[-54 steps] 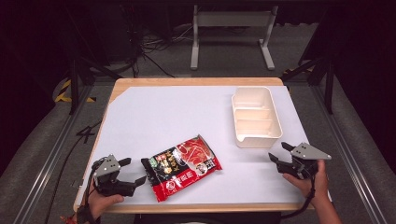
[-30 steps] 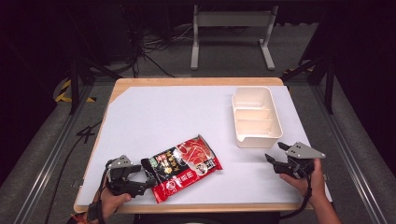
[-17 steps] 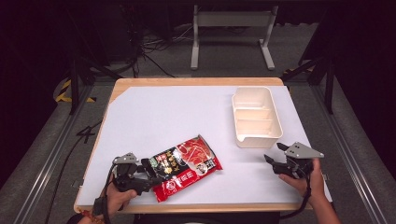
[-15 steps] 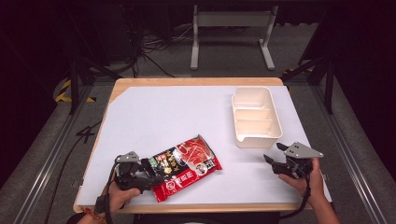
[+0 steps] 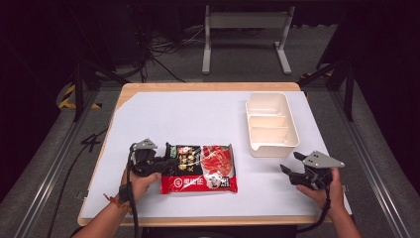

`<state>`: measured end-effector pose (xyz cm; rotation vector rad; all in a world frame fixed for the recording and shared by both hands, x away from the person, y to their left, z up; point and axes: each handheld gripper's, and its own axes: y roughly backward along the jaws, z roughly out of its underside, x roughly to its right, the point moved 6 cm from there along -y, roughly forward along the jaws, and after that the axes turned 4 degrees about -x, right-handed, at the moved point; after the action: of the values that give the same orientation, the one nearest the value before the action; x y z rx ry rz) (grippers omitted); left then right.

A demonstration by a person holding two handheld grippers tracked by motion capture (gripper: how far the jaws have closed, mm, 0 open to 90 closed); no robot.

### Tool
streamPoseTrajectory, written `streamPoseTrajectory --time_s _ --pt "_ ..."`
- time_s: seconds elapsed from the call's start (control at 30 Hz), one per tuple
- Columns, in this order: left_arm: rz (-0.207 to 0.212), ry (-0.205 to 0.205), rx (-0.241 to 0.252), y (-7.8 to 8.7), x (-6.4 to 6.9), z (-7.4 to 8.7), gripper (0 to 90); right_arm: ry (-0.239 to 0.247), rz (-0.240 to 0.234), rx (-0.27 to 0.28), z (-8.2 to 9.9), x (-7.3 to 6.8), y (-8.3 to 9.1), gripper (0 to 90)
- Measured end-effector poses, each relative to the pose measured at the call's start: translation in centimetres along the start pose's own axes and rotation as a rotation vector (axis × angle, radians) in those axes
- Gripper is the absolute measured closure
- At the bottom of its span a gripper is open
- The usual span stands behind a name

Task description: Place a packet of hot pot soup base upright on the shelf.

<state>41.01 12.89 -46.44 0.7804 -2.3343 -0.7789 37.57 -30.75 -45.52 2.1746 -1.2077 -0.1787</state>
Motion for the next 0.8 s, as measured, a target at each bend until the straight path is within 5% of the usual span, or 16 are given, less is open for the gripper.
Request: streamPoseTrajectory --time_s 0.17,0.4,0.8 --pt "-0.001 -0.069 0.02 -0.4 0.5 -3.3 84.8 -0.004 0.002 0.001 0.0 0.0 0.1 33.6" --pt "-0.023 -0.306 0.092 0.7 4.2 -9.5 87.8 -0.018 0.008 0.004 0.3 0.2 0.4 33.6" --pt "-0.103 -0.502 0.14 1.7 7.3 -14.9 88.4 -0.023 0.019 -0.001 0.6 0.2 0.9 33.2"
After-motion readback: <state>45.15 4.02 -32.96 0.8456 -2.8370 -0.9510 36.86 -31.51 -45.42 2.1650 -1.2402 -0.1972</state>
